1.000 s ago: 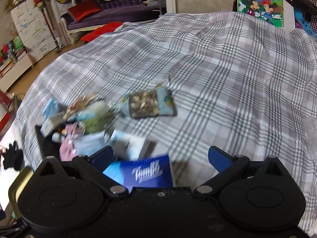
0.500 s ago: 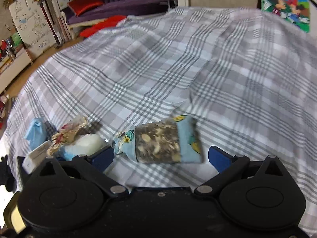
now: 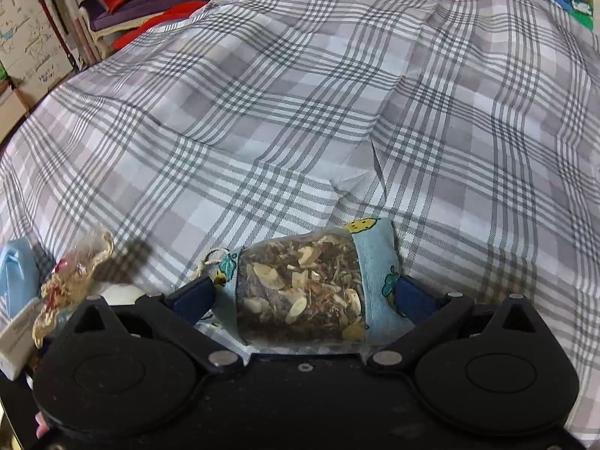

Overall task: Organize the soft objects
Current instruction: 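Grasp the pink drawstring pouch with the left tool while the right tool holds the sachet, then carry both items to the gold tray and open both tools to release them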

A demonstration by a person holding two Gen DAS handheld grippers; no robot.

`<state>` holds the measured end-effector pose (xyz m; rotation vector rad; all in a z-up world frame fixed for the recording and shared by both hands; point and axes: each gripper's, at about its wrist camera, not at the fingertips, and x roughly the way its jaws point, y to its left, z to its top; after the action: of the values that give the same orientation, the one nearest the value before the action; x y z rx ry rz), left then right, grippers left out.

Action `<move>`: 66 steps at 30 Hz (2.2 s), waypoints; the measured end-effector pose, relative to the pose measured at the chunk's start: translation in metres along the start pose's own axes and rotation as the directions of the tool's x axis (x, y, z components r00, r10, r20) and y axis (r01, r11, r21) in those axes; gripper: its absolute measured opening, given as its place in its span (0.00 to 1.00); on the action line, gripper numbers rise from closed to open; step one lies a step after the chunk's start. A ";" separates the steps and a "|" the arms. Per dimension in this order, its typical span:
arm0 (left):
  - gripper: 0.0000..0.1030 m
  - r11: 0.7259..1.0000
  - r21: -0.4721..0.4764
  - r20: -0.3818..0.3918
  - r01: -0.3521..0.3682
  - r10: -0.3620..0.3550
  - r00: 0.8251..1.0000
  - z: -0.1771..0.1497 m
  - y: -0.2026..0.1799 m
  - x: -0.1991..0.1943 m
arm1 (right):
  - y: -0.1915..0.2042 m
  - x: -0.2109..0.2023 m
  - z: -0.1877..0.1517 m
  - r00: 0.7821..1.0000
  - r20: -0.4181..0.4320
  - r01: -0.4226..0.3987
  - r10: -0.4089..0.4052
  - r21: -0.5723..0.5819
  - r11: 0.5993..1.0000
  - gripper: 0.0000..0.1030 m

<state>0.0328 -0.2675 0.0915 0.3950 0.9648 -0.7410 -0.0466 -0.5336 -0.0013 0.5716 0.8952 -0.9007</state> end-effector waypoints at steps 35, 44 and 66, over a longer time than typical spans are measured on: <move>0.55 0.983 0.163 -0.104 0.080 -0.064 0.993 -0.017 -0.055 0.082 | -0.046 -0.033 0.000 0.994 0.046 -0.105 0.100 0.127 0.986 0.69; 0.55 0.992 0.102 -0.028 0.071 -0.068 0.997 -0.002 -0.047 0.042 | -0.050 -0.043 0.000 0.994 0.088 -0.079 0.067 0.132 0.988 0.69; 0.55 0.993 -0.090 0.027 0.073 -0.071 0.997 -0.028 -0.006 -0.045 | -0.030 -0.137 -0.018 0.966 0.226 -0.118 0.121 -0.026 0.993 0.69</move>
<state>-0.0041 -0.2376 0.1149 0.2728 0.9902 -0.7627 -0.1231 -0.4782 0.1036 0.4951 0.6514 -0.8316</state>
